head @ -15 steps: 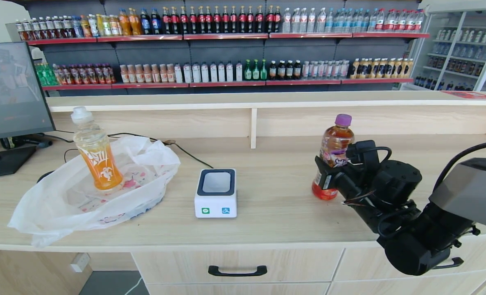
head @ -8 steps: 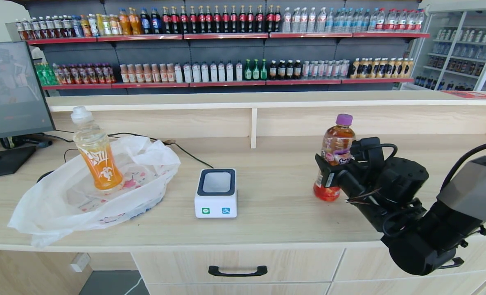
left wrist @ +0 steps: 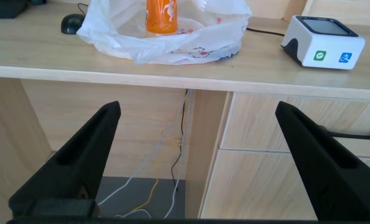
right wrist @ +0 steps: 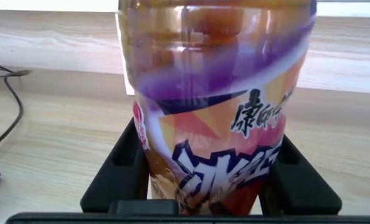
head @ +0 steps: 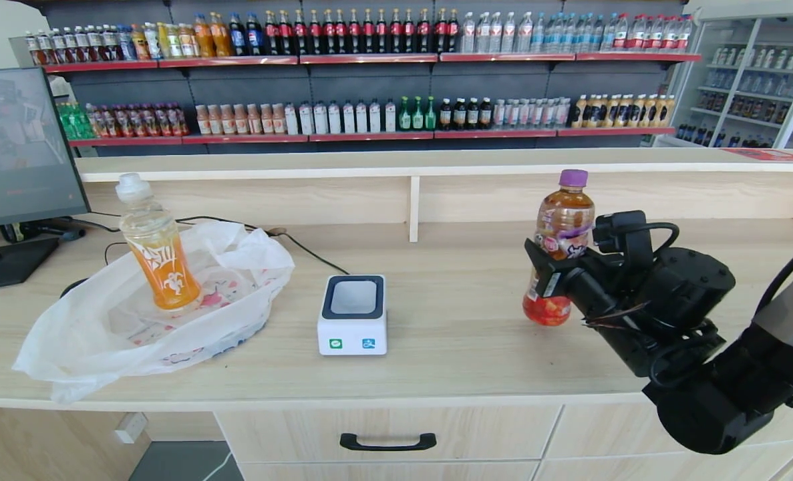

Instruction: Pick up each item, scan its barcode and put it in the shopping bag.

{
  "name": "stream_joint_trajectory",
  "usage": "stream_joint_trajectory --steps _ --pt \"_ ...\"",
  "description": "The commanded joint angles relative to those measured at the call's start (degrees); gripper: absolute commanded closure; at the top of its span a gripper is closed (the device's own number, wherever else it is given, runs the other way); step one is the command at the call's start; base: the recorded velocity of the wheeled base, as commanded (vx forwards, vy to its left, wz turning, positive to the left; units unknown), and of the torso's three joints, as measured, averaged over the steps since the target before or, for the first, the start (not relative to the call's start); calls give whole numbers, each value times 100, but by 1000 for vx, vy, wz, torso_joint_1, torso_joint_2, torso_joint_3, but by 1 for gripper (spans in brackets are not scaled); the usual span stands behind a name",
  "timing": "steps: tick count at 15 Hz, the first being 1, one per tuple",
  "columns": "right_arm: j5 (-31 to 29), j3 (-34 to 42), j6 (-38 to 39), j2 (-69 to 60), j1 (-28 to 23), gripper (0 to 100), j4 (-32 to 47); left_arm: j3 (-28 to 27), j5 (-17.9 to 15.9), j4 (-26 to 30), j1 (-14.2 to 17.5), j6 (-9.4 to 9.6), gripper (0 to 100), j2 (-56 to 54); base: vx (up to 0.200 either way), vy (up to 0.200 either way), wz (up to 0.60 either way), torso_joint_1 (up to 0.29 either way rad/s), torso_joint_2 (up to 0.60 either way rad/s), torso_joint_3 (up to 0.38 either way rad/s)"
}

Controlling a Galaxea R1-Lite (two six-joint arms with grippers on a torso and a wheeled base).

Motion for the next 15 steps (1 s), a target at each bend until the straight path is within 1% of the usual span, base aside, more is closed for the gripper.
stream_joint_trajectory --steps 1,7,9,13,15 --pt "2 142 0 -379 1 100 -9 -6 1 -1 0 -1 0 -2 0 0 0 0 0 0" --pt "2 687 -8 -1213 168 100 -9 2 1 -1 0 -1 0 -2 0 0 0 0 0 0" --pt "2 836 -8 -1468 362 100 -9 2 1 -1 0 -1 0 -2 0 0 0 0 0 0" --pt "-6 1126 -8 -1838 406 100 -9 -6 1 -1 0 -1 0 -2 0 0 0 0 0 0" --pt "-6 1364 -26 -2022 564 100 -9 2 1 -1 0 -10 0 -2 0 0 0 0 0 0"
